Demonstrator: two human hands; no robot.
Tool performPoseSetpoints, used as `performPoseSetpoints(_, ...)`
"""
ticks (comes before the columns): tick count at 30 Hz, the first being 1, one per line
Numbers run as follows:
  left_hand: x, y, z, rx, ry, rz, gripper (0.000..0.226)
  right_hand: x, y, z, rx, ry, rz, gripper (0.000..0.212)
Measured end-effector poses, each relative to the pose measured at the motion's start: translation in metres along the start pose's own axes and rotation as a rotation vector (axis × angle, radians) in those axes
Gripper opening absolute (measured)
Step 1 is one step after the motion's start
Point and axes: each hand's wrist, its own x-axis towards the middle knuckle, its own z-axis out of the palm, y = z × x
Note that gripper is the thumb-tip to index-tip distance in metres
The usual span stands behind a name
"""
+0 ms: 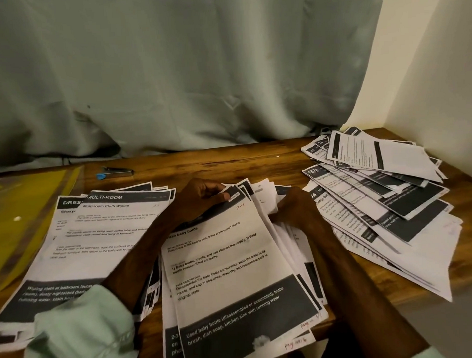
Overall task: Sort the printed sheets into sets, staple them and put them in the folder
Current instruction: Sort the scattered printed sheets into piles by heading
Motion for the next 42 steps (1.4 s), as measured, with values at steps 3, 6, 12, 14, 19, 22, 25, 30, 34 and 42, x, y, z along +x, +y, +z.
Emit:
performPoseSetpoints(3, 0.001, -0.005, 0.000, 0.025, 0.008, 0.019, 0.010, 0.010, 0.008, 0.004, 0.012, -0.020, 0.012, 0.043)
performPoseSetpoints(6, 0.003, -0.009, 0.001, 0.038, 0.031, 0.020, 0.008, 0.018, 0.014, 0.007, 0.020, -0.042, 0.011, 0.026)
performPoseSetpoints(12, 0.008, -0.013, 0.004, 0.105, 0.119, 0.077, 0.012, 0.027, 0.012, -0.004, 0.073, 0.210, -0.070, 0.028)
performPoseSetpoints(14, 0.008, -0.014, 0.004, 0.151, 0.141, 0.108, 0.012, 0.028, 0.007, -0.013, 0.122, 0.305, -0.084, 0.024)
performPoseSetpoints(19, 0.006, -0.017, 0.007, 0.280, 0.214, 0.158, 0.012, 0.020, -0.009, -0.038, 0.154, 0.660, -0.189, 0.026)
performPoseSetpoints(22, 0.008, -0.020, 0.013, 0.396, 0.332, 0.270, 0.022, 0.017, -0.016, -0.052, 0.153, 0.799, -0.297, 0.030)
performPoseSetpoints(25, 0.016, -0.030, 0.008, 0.547, 0.387, 0.355, 0.036, 0.017, -0.020, -0.065, 0.122, 0.894, -0.335, 0.035)
performPoseSetpoints(30, 0.006, 0.002, 0.000, 0.331, 0.418, 0.430, 0.034, 0.018, -0.027, -0.096, 0.151, 1.079, -0.456, 0.030)
performPoseSetpoints(34, 0.004, 0.001, -0.004, 0.038, 0.477, 0.244, 0.026, 0.021, -0.033, -0.128, 0.267, 1.247, -0.553, 0.027)
performPoseSetpoints(42, 0.001, 0.008, -0.011, -0.566, 0.460, 0.246, 0.018, 0.037, -0.035, -0.124, 0.490, 1.226, -0.461, 0.028)
